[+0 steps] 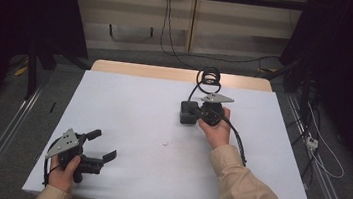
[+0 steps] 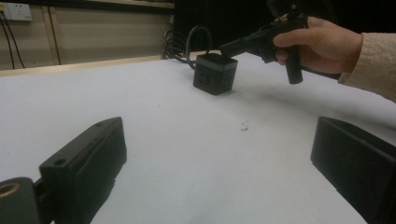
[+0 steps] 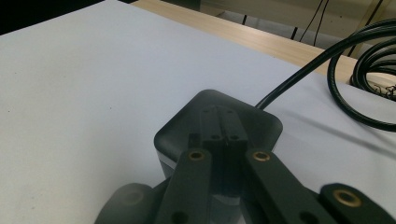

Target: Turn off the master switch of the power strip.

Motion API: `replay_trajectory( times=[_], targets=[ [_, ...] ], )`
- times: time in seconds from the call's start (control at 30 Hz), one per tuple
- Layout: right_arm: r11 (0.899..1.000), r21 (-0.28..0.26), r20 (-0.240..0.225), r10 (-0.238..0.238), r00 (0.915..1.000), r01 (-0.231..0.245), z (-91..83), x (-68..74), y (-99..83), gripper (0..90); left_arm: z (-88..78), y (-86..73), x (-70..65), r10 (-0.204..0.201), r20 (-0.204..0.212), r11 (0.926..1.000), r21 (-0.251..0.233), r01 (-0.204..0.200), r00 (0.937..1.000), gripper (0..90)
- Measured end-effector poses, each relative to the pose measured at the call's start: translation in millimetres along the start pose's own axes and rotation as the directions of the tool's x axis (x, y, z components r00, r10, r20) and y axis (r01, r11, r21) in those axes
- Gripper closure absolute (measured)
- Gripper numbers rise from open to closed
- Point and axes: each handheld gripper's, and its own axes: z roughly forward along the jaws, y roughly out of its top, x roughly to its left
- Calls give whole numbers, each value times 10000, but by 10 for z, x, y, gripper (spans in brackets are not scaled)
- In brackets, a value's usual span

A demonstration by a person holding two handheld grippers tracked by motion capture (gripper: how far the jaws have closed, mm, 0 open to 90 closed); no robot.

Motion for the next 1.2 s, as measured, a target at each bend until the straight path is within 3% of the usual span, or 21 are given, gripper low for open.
replay_trajectory(
  times=[1.2],
  targets=[
    [9999, -117, 241, -34, 9997, 36, 33, 34, -2, 900, 7, -1, -8, 63, 0, 10000, 68, -63, 10000, 33]
  ],
)
